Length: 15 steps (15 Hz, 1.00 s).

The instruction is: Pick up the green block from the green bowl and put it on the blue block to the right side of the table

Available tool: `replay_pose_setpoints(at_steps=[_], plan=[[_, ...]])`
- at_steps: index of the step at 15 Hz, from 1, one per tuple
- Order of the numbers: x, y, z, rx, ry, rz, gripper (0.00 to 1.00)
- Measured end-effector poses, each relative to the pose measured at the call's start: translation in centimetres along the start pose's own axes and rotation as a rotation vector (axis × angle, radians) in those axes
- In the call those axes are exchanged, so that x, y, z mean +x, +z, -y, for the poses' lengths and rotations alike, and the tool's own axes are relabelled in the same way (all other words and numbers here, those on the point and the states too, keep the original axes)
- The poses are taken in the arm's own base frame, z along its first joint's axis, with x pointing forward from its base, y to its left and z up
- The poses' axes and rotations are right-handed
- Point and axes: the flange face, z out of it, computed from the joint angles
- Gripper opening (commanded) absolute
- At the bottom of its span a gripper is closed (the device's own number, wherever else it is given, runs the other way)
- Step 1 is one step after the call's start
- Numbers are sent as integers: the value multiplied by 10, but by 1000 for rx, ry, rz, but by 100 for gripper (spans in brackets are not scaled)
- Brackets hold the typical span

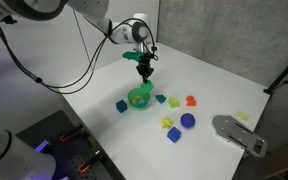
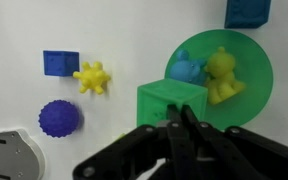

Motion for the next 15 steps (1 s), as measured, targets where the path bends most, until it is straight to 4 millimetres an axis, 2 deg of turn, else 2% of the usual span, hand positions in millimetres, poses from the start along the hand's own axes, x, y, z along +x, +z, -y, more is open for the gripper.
replay_pose_setpoints(at_steps=[3,11,13,15], plan=[[-8,13,-39,-34,35,28,3],[-22,78,-171,-157,184,132,3],[-25,92,-196,-187,218,142,3],[-26,104,-213,-224,249,137,3]])
